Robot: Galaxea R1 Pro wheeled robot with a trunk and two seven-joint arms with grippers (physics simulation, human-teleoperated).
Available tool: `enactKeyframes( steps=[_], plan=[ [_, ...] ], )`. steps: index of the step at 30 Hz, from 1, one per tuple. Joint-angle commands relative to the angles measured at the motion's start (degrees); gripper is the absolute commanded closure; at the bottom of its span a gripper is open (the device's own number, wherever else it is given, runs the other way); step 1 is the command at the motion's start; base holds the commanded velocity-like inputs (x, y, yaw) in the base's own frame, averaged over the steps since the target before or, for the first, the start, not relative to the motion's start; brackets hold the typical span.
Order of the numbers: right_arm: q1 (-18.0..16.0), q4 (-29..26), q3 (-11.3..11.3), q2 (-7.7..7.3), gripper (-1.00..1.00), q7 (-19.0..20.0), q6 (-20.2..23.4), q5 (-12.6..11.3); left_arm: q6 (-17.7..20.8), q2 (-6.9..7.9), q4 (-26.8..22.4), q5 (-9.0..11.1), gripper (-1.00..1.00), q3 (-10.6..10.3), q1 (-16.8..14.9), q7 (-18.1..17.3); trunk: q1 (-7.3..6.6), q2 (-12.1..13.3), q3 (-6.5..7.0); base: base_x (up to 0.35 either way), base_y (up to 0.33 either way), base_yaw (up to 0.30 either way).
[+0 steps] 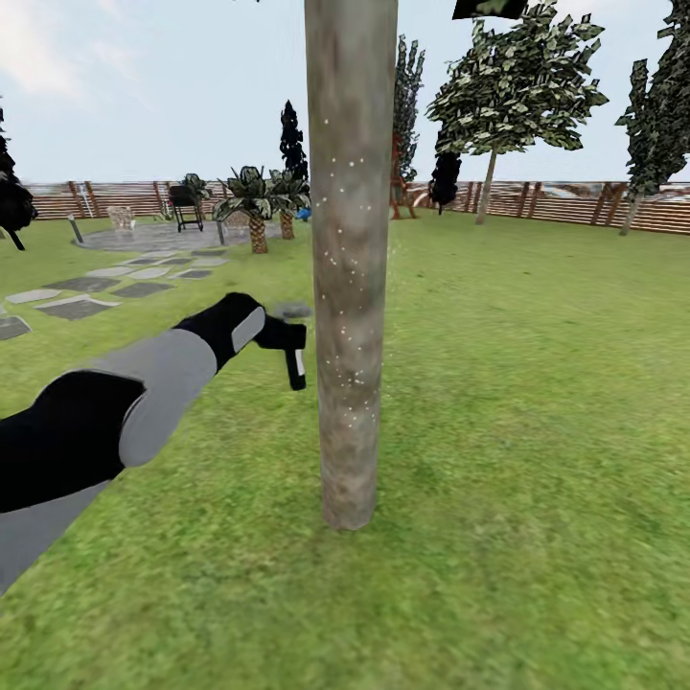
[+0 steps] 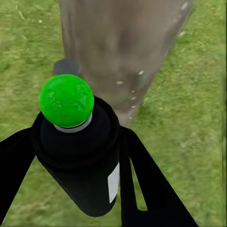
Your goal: In the garden, pick up the pesticide atomizer on the floor and spray pesticide onto both trees until each tree trunk is fully covered.
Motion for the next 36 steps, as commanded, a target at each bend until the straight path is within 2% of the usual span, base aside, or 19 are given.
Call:
enactKeyframes(
  steps=[1, 3, 5, 6, 9, 10, 12, 14, 16, 17, 19, 24, 33, 35, 36],
  plan=[
    [-0.10, 0.24, -0.36, -0.01, -1.00, 0.22, -0.52, -0.25, -1.59, -1.59, 1.16, 0.31, 1.00, -0.65, 1.26, -0.42, 0.00, -0.05, -0.06, 0.000, 0.000, 0.000],
    [-0.10, 0.24, -0.36, -0.01, -1.00, 0.22, -0.52, -0.25, -5.64, -2.54, 1.58, 0.31, 1.00, -0.63, 4.15, -0.66, 0.00, -0.05, -0.06, 0.000, 0.000, 0.000],
    [-0.10, 0.24, -0.41, -0.01, -1.00, 0.18, -0.53, -0.25, -9.80, -2.76, 1.67, 0.31, 1.00, -0.58, 7.65, -0.67, 0.00, -0.05, -0.06, 0.000, 0.000, 0.000],
    [-0.10, 0.24, -0.43, -0.05, -1.00, 0.16, -0.54, -0.28, -13.49, -2.83, 1.70, 0.31, 1.00, -0.54, 11.09, -0.68, 0.00, -0.05, -0.06, 0.000, 0.000, 0.000],
    [-0.10, 0.24, -0.45, -0.08, -1.00, 0.13, -0.57, -0.26, -21.51, -2.89, 1.72, 0.27, 1.00, -0.53, 17.78, -0.68, 0.00, -0.05, -0.06, 0.000, 0.000, 0.000],
    [-0.10, 0.24, -0.45, -0.09, -1.00, 0.13, -0.56, -0.29, -23.04, -2.86, 1.72, 0.25, 1.00, -0.51, 19.72, -0.65, 0.00, -0.05, -0.06, 0.000, 0.000, 0.000],
    [-0.09, 0.30, -0.45, -0.19, -1.00, 0.13, -0.53, -0.26, -26.66, -2.73, 1.71, 0.17, 1.00, -0.48, 26.43, -0.61, 0.00, -0.05, -0.06, 0.000, 0.000, 0.000],
    [-0.09, 0.31, -0.45, -0.27, -1.00, 0.13, -0.52, -0.25, -29.49, -2.65, 1.69, 0.15, 1.00, -0.47, 29.82, -0.58, 0.00, -0.05, -0.06, -0.003, 0.000, 0.000],
    [-0.07, 0.32, -0.45, -0.32, -1.00, 0.13, -0.52, -0.25, -35.19, -2.07, 1.65, 0.14, 1.00, -0.48, 37.43, -0.55, 0.00, -0.05, -0.06, -0.150, 0.000, 0.000],
    [-0.05, 0.32, -0.45, -0.30, -1.00, 0.13, -0.52, -0.25, -36.61, -2.02, 1.65, 0.12, 1.00, -0.51, 38.74, -0.53, 0.00, -0.05, -0.06, -0.269, 0.000, 0.000],
    [-0.04, 0.38, -0.45, -0.29, -1.00, 0.13, -0.52, -0.25, -38.33, -1.98, 1.69, 0.13, 1.00, -0.54, 40.11, -0.52, 0.00, -0.05, -0.06, -0.307, 0.000, 0.000],
    [-0.05, 0.41, -0.45, -0.32, -1.00, 0.13, -0.52, -0.25, -39.42, -2.08, 1.72, 0.10, 1.00, -0.64, 42.02, -0.54, 0.00, -0.05, -0.06, -0.337, -0.002, 0.000],
    [-0.06, 0.24, -0.42, -0.40, -1.00, -0.15, -0.71, -0.32, -39.59, -3.42, 1.73, -0.07, 1.00, -0.86, 42.73, -0.74, 0.00, -0.05, -0.06, -0.286, -0.154, 0.000],
    [-0.08, 0.08, -0.39, -0.61, -1.00, -0.21, -0.81, -0.33, -39.73, -3.42, 1.70, -1.16, 1.00, -0.97, 43.51, -0.76, 0.00, -0.05, -0.06, -0.255, -0.052, 0.000],
    [-0.09, -0.29, -0.38, -1.20, -1.00, -0.18, -0.74, -0.33, -39.78, -3.42, 1.71, -2.97, 1.00, -1.17, 43.73, -0.76, 0.00, -0.05, -0.06, -0.135, -0.026, 0.000]
  ],
)
